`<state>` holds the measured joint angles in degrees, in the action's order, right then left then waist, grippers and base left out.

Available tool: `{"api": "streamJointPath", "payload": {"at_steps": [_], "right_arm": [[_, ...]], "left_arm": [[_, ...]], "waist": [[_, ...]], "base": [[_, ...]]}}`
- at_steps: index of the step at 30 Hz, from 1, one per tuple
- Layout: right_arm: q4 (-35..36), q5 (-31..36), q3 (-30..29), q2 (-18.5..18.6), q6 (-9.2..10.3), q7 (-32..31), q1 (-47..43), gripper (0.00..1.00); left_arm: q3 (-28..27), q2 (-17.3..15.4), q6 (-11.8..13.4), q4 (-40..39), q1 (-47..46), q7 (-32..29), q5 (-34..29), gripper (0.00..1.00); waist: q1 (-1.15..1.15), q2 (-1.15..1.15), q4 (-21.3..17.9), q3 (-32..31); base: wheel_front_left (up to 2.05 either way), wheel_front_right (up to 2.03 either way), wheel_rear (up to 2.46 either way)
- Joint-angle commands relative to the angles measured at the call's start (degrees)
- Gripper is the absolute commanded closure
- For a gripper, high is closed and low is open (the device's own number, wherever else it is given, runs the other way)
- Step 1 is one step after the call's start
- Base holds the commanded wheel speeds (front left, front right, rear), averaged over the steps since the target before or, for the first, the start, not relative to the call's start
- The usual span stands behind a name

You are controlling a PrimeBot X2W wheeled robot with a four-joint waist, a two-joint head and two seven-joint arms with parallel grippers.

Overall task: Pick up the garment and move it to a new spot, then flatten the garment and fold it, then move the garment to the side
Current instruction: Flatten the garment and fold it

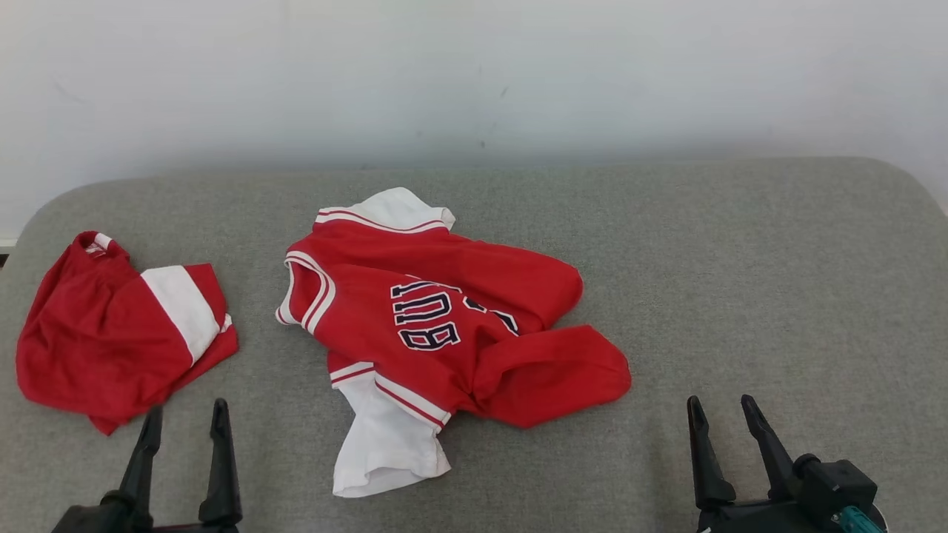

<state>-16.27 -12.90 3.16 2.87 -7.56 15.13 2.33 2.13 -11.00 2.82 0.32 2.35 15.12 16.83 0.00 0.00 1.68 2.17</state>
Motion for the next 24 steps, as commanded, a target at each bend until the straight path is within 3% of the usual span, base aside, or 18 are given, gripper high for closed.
{"api": "streamJointPath", "payload": {"at_steps": [1, 14, 24], "right_arm": [[-0.2, 0.4, -0.1, 0.0, 0.15, 0.0, -0.4, 0.00], [-4.6, 0.5, 0.9, 2.2, 0.15, -0.8, 4.7, 0.00], [-18.0, 0.3, 2.8, 5.1, 0.15, -1.3, 14.3, 0.00]], "left_arm": [[-1.0, 0.9, -1.0, 0.3, 0.6, 0.0, -1.0, 0.00], [-3.0, 4.8, -5.6, 2.4, -2.1, 0.0, -4.8, 0.00], [-1.6, 7.2, -7.8, 3.9, -4.0, 0.0, -6.2, 0.00]], "waist": [[0.00, 0.00, 0.0, 0.0], [0.00, 0.00, 2.1, 0.9], [0.00, 0.00, 6.5, 3.8]], "base": [[0.00, 0.00, 0.00], [0.00, 0.00, 0.00], [0.00, 0.00, 0.00]]}}
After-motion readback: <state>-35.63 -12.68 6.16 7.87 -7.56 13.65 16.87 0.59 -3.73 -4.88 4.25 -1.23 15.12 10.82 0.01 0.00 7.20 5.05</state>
